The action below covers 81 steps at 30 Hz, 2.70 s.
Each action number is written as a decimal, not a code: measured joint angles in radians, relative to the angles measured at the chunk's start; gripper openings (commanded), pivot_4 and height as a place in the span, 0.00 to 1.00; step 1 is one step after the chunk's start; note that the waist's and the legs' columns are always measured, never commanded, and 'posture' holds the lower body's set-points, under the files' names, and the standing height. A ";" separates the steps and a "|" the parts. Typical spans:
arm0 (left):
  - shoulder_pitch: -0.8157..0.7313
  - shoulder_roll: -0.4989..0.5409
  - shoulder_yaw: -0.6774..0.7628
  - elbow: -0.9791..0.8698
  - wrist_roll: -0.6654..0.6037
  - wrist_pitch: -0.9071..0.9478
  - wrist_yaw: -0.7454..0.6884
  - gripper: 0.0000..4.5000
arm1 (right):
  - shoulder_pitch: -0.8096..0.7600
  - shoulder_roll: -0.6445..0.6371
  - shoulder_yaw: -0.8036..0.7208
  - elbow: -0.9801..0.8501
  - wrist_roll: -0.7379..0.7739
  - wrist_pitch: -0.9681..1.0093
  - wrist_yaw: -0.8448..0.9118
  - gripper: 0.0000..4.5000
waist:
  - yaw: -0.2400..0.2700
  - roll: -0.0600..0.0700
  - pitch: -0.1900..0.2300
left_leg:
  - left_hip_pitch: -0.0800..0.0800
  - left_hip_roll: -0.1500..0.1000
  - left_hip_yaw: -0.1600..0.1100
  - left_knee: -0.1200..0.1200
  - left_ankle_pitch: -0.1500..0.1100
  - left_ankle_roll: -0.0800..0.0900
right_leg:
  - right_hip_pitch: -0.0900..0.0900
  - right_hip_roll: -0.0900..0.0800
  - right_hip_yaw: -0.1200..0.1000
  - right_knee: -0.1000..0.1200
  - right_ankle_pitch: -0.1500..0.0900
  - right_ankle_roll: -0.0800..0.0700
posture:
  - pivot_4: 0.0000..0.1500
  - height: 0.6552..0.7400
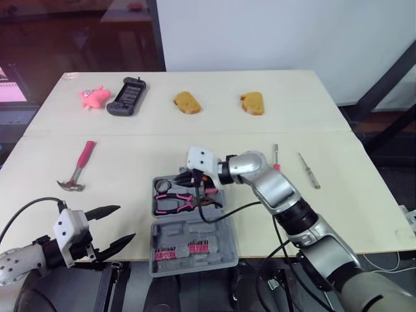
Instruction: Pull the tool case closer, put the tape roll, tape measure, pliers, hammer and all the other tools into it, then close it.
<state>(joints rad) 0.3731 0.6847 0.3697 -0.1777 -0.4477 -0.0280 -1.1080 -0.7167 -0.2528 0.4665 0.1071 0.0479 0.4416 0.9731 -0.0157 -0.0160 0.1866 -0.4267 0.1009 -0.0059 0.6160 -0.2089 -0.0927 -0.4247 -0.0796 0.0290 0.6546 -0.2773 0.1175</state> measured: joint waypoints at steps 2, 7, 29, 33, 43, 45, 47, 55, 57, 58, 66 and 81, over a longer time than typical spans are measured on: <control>0.002 0.000 0.000 0.008 0.000 0.000 -0.001 1.00 | 0.023 0.002 0.006 0.054 -0.014 -0.033 -0.007 0.02 | 0.002 0.000 0.000 | 0.000 0.000 0.000 0.000 0.000 0.000 | 0.000 0.000 0.000 0.000 0.000 0.000 | 1.00 0.77; 0.000 0.005 0.000 0.014 0.013 -0.012 0.000 1.00 | 0.042 0.023 0.023 0.143 -0.048 -0.079 -0.030 0.02 | -0.001 0.000 0.000 | 0.000 0.000 0.000 0.000 0.000 0.000 | 0.000 0.000 0.000 0.000 0.000 0.000 | 1.00 0.77; -0.047 0.038 -0.019 0.021 0.070 0.092 0.096 1.00 | 0.041 0.072 0.051 0.346 -0.173 -0.293 -0.092 0.02 | -0.003 -0.003 -0.019 | 0.018 0.000 0.000 -0.004 0.000 0.000 | 0.017 0.000 0.000 -0.003 -0.003 -0.004 | 1.00 0.77; -0.075 0.043 -0.036 0.021 0.080 0.099 0.108 1.00 | 0.030 0.064 -0.050 0.234 -0.095 -0.312 -0.081 0.02 | 0.000 -0.003 -0.018 | 0.016 0.000 0.000 -0.004 0.000 0.000 | 0.015 0.000 0.000 -0.003 -0.002 -0.002 | 1.00 0.77; -0.147 0.169 -0.036 0.105 0.070 0.045 -0.027 0.88 | 0.161 -0.262 -0.238 -0.127 0.084 -0.233 0.094 0.00 | 0.004 -0.003 -0.018 | 0.016 0.000 0.000 -0.004 0.000 0.000 | 0.016 -0.001 -0.001 -0.006 -0.004 -0.005 | 1.00 0.77; -0.166 0.188 -0.046 0.142 0.076 0.027 -0.065 0.71 | 0.207 -0.317 -0.250 -0.154 0.098 -0.215 0.117 0.00 | -0.001 -0.002 -0.017 | 0.016 0.000 0.000 -0.004 0.000 0.000 | 0.016 -0.001 0.000 -0.006 -0.004 -0.005 | 1.00 0.77; -0.195 0.210 -0.063 0.170 0.082 0.003 -0.106 0.47 | 0.254 -0.374 -0.256 -0.178 0.103 -0.211 0.140 0.00 | -0.001 -0.002 -0.017 | 0.016 0.000 0.000 -0.005 0.000 0.000 | 0.015 0.000 0.000 -0.006 -0.004 -0.005 | 1.00 0.77; -0.256 0.219 -0.173 0.259 0.126 -0.053 -0.198 0.02 | 0.374 -0.499 -0.207 -0.133 0.008 -0.345 0.186 0.00 | 0.000 -0.002 -0.016 | 0.016 0.000 0.001 -0.004 0.000 0.000 | 0.016 -0.001 0.000 -0.007 -0.004 -0.005 | 1.00 0.77; -0.273 0.204 -0.211 0.277 0.160 -0.065 -0.186 0.02 | 0.374 -0.490 -0.184 -0.097 -0.024 -0.381 0.181 0.00 | 0.002 -0.002 -0.016 | 0.016 0.000 0.001 -0.004 0.000 0.000 | 0.016 -0.001 0.000 -0.007 -0.004 -0.005 | 1.00 0.77; -0.279 0.195 -0.229 0.284 0.174 -0.067 -0.175 0.02 | 0.374 -0.486 -0.171 -0.078 -0.037 -0.396 0.177 0.00 | 0.003 -0.002 -0.016 | 0.016 0.000 0.001 -0.004 0.000 0.000 | 0.016 -0.001 0.000 -0.007 -0.004 -0.005 | 1.00 0.77; -0.351 0.129 -0.326 0.339 0.244 -0.077 -0.120 0.02 | 0.350 -0.430 -0.113 0.052 -0.104 -0.465 0.162 0.00 | 0.005 -0.002 -0.016 | 0.015 0.000 0.001 -0.003 0.000 0.000 | 0.017 -0.001 0.000 -0.007 -0.004 -0.005 | 1.00 0.77; -0.488 0.010 -0.452 0.476 0.297 -0.128 -0.100 0.02 | 0.312 -0.335 -0.054 0.116 -0.126 -0.512 0.162 0.00 | 0.006 -0.002 -0.016 | 0.015 0.000 0.001 -0.003 0.000 0.000 | 0.017 0.000 0.000 -0.006 -0.002 -0.001 | 1.00 0.77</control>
<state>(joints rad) -0.1153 0.6948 -0.0820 0.2983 -0.1508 -0.1563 -1.2080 -0.4051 -0.5881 0.4130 0.2229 -0.0776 -0.0707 1.1350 -0.0096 -0.0183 0.1708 -0.4112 0.1008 -0.0047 0.6131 -0.2091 -0.0929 -0.4077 -0.0799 0.0287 0.6488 -0.2788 0.1167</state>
